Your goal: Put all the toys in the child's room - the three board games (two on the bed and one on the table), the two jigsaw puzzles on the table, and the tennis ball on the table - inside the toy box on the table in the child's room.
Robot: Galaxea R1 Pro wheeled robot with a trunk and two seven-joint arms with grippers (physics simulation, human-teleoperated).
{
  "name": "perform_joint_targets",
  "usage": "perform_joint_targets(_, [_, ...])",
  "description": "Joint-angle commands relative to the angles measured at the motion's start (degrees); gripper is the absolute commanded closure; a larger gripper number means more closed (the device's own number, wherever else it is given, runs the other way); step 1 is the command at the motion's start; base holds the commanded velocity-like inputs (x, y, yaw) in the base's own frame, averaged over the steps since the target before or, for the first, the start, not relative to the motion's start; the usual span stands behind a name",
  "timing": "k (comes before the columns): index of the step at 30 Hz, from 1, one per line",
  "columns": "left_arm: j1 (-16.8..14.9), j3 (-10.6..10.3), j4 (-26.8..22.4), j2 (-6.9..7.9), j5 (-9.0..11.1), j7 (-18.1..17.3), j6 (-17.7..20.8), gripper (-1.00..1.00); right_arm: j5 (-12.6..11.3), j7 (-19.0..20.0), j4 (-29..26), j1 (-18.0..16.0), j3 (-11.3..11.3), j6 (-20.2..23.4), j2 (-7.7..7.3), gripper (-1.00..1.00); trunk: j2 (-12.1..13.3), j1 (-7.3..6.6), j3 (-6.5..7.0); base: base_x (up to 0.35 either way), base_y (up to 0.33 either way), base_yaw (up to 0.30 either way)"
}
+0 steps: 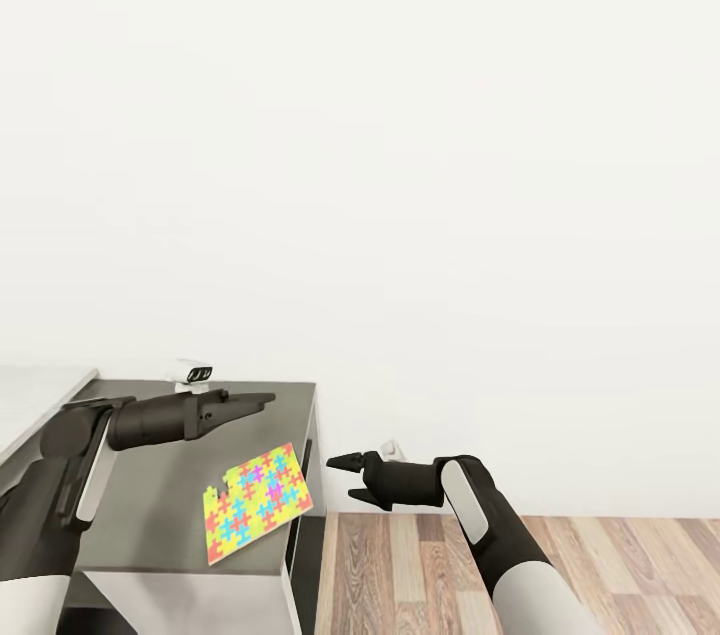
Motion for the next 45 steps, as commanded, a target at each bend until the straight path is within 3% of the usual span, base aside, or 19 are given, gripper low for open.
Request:
perform_joint_targets(1, [0.0,0.0,0.0,0.03,0.0,-0.2,0.6,-1.0,0.3,0.3,0.0,0.0,-0.2,0.3,0.05,-1.0,-0.5,0.23,-0.25,0.0,0.0,0.0])
perform_joint_targets(14, [0.0,0.0,0.0,0.06,0.0,-0.2,0.6,-1.0,0.5,0.3,0.0,0.0,-0.1,-2.3,0.05,-1.0,-5.7,3.08,-2.58,0.0,0.0,0.0])
perform_joint_targets(31, [0.0,0.0,0.0,0.06,0.0,-0.2,0.6,-1.0,0.5,0.5,0.0,0.0,-0.1,-2.5,0.05,-1.0,-12.5,6.82,-5.63,0.0,0.0,0.0])
perform_joint_targets(45, [0.0,0.1,0.0,0.12,0.0,-0.2,0.5,-1.0,0.5,0.5,0.0,0.0,0.0,-2.6,0.05,-1.0,-12.5,6.82,-5.63,0.0,0.0,0.0])
